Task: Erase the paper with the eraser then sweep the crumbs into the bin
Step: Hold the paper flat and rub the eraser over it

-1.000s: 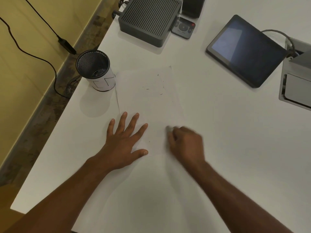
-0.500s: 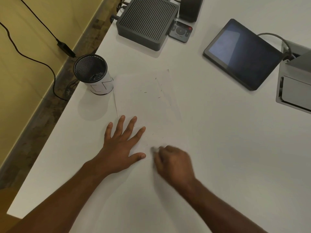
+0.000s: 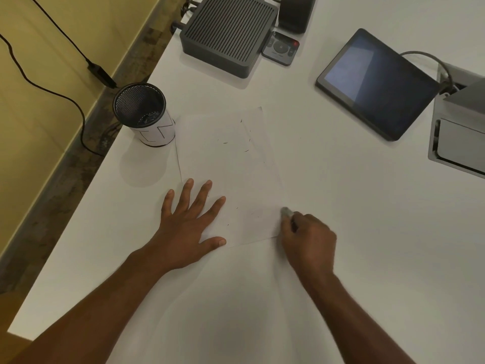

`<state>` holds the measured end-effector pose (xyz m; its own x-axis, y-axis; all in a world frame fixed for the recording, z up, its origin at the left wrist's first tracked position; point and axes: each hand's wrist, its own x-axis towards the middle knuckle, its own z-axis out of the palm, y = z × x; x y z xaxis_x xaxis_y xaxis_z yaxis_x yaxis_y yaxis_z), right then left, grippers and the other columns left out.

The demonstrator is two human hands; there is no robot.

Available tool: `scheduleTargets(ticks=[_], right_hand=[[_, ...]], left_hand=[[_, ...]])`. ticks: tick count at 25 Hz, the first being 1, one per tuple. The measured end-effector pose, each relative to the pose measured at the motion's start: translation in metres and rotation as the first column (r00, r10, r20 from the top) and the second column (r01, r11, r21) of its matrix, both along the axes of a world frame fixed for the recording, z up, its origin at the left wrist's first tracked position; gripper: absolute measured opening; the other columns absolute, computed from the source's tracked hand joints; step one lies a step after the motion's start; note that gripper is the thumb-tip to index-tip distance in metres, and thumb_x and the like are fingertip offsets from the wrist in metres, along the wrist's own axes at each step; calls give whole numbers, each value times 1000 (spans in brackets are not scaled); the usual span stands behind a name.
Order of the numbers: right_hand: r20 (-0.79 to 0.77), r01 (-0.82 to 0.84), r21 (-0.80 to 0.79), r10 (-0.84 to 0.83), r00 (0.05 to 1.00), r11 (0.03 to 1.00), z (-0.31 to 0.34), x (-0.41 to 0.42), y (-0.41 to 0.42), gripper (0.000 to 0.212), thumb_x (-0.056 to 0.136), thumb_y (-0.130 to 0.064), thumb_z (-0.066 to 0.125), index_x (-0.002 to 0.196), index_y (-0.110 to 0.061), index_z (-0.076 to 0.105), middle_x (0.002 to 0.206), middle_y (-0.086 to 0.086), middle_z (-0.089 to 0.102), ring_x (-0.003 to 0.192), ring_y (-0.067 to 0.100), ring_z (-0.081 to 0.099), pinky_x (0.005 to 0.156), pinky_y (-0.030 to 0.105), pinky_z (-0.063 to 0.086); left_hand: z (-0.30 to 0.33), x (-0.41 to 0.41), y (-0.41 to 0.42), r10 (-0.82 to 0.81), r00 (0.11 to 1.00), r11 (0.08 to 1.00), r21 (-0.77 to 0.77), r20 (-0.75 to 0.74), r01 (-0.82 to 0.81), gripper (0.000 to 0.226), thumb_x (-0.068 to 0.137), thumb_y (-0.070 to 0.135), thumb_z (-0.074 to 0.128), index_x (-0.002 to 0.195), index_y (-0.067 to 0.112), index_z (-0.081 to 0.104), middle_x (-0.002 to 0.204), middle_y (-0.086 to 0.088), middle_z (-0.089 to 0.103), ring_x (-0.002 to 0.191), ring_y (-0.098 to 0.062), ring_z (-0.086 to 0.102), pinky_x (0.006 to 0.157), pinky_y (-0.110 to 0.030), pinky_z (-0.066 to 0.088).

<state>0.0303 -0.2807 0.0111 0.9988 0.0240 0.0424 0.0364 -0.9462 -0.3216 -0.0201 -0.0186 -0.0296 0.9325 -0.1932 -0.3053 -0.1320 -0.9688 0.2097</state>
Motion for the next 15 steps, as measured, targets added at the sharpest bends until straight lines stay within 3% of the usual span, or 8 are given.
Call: scheduleTargets(ticks=[2,4,5,8,11,13,15], right_hand=[[-59,-139,72,144,988,988,-2,-29,32,38,90,-31,59,56,-16,50,53,0,51,47,24,52,46,26,30],[-21,-369,92,373,928,925,-8,-52,57,31,89,-29,61,60,-18,56,56,0,54,48,21,50,48,24,28],[-34,-396,75,399,916,915,-9,-41,59,30,89,-29,62,61,-18,57,57,0,54,49,22,51,48,23,27],[39,-202,-17,202,979,979,-7,14,44,37,89,-28,63,55,-15,54,53,3,52,46,28,51,48,24,24],[-78,-370,-10,368,926,929,-2,-9,59,34,91,-28,60,59,-15,57,55,3,54,48,26,52,49,24,24],[-50,-506,0,505,862,863,-5,-22,60,32,92,-31,58,63,-17,58,58,1,55,51,25,52,47,24,27],[-37,-347,-5,346,937,938,-8,12,44,38,93,-32,57,58,-16,54,56,2,53,50,27,52,46,25,31]], left_hand=[[0,0,0,1,1000,1000,3,-6,-1,84,86,84,16,155,43,-8,165,4,-24,150,-29,-26,117,-64,-4],[1,0,0,-4,1000,1000,25,-22,5,88,85,86,13,156,40,-9,164,4,-27,149,-29,-28,118,-62,-7],[1,1,0,-5,1000,999,35,-29,6,88,85,87,11,156,39,-10,163,4,-29,148,-28,-30,118,-61,-8],[2,2,0,-3,999,999,37,-43,5,88,85,85,13,155,40,-13,161,6,-33,146,-27,-34,117,-60,-11],[3,1,0,-1,1000,1000,19,-31,2,88,87,84,18,156,39,-11,162,5,-31,147,-28,-33,117,-61,-11],[2,1,0,-7,999,1000,14,-31,7,88,87,83,19,157,38,-10,163,4,-30,147,-28,-32,117,-61,-10],[2,1,0,-1,999,1000,8,-34,1,88,87,82,20,157,38,-9,162,5,-30,147,-28,-33,117,-61,-10]])
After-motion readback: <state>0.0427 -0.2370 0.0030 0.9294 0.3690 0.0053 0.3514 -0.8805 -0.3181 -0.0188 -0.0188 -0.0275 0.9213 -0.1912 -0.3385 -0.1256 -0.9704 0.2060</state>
